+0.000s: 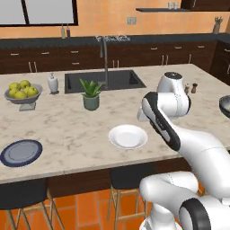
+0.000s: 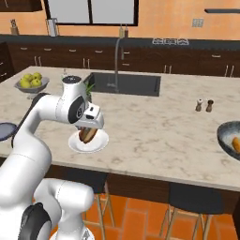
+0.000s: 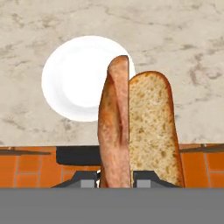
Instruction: Place one bun and one sausage from the bowl on each plate.
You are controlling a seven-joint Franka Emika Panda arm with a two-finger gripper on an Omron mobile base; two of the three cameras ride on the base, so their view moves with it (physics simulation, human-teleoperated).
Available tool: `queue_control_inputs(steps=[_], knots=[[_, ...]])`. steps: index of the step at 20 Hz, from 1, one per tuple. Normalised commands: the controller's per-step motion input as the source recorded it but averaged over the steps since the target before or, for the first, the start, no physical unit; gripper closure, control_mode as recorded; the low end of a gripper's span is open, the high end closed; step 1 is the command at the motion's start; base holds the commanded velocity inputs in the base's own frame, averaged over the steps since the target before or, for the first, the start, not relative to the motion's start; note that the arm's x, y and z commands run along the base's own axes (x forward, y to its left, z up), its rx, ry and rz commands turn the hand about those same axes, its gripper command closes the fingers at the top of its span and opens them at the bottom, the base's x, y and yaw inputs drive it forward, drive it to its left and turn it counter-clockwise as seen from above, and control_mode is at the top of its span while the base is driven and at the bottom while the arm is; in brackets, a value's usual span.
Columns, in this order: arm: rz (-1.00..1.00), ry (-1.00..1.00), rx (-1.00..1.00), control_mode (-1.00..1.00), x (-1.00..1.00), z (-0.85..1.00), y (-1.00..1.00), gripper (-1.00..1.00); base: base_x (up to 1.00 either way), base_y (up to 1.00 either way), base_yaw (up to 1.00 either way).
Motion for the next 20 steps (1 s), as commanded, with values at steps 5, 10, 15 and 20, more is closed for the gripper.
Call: queue_control_inputs(steps=[5,10,15,20], knots=[[0.0,0.0,0.0,1.0,0.0,0.0,0.0,1.0,0.22,0.53,0.0],[0.0,0.0,0.0,1.0,0.0,0.0,0.0,1.0,0.42,-0.03,0.0],[0.0,0.0,0.0,-1.0,0.63,-0.26,-0.03,1.0,0.1,-0.01,0.0],[0.0,0.02,0.0,-1.0,0.85,-0.83,0.01,1.0,0.0,0.0,0.0]])
